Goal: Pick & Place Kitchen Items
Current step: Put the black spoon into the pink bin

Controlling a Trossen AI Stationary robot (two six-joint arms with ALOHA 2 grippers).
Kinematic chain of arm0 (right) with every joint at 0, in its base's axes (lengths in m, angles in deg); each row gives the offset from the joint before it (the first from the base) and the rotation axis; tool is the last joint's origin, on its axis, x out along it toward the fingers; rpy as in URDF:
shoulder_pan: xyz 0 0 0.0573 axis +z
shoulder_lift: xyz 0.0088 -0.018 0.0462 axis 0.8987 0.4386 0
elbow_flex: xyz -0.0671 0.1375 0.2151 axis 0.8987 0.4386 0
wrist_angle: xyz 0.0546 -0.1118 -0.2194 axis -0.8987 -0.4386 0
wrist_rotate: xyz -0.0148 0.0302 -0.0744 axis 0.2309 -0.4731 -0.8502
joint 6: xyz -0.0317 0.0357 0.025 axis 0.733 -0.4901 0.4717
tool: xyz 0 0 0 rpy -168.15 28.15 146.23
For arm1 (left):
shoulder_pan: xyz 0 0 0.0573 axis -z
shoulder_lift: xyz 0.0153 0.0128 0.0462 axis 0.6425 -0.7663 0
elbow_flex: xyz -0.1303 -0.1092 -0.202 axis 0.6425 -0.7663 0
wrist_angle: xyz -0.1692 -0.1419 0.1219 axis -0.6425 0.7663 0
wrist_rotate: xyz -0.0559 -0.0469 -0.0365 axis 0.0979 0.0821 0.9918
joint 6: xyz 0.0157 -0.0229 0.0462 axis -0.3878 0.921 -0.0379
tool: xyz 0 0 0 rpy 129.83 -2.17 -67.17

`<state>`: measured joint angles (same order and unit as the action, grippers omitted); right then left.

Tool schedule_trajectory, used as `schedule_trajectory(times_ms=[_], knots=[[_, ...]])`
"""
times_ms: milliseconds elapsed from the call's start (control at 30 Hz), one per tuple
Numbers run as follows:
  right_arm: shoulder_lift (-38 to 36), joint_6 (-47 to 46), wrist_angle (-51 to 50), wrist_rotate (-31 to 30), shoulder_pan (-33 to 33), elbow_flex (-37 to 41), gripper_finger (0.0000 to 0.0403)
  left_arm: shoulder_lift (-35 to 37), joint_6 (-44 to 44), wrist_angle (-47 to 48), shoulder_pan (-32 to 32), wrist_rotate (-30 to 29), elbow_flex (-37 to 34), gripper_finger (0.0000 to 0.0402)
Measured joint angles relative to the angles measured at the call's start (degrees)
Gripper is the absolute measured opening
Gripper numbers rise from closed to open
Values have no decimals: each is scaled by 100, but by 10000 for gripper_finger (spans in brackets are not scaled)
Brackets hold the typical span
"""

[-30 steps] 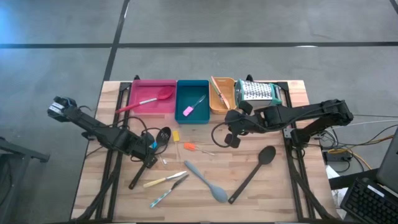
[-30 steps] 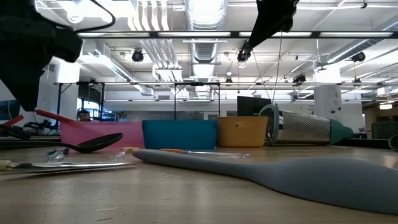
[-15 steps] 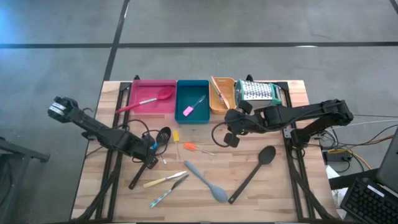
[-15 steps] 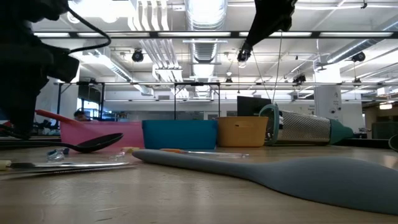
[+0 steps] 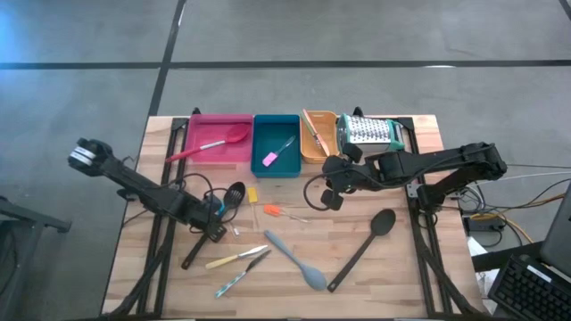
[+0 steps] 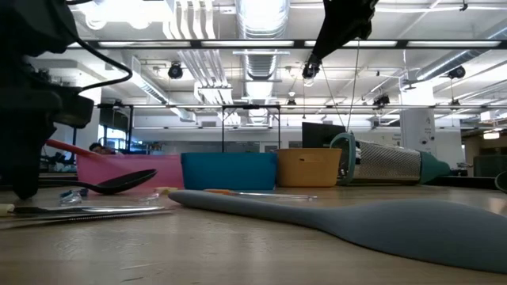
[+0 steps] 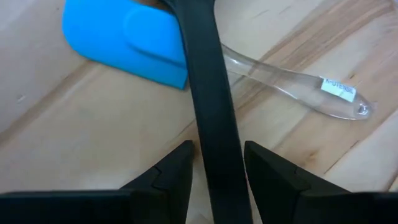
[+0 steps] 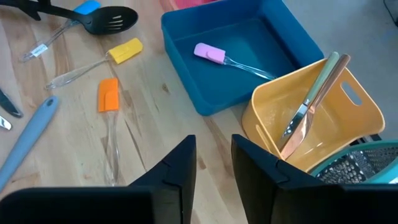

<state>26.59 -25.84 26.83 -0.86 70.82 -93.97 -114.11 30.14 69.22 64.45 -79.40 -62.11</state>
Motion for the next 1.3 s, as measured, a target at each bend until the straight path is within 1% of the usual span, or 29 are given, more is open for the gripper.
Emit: schedule_trajectory(times_ms=[133,300,433,600,667,767,933,1033,1133,1300], knots=[[0,0,0,0,2,0,100,5,-39,-12,0,-20,-47,136],[0,4,-2,1,0,0,97,-7,-136,64,0,-75,34,77],[0,22,0,2,1,0,81,2,-249,-12,-2,-297,240,76],[0,26,0,4,2,0,58,109,-972,61,-2,-577,739,76],[0,25,-4,4,2,0,50,167,-1388,141,-2,-782,1010,76],[0,28,-4,7,2,0,40,258,-2217,175,-2,-1262,1458,76],[0,26,-2,7,2,0,28,291,-4035,318,-32,-2252,2216,76],[0,26,-2,11,2,0,27,295,-4975,557,-219,-2663,2644,76],[0,26,-3,13,2,0,32,295,-5708,903,-627,-2742,3015,76],[0,26,-6,15,2,0,40,295,-6479,1948,-1655,-2688,3489,76]])
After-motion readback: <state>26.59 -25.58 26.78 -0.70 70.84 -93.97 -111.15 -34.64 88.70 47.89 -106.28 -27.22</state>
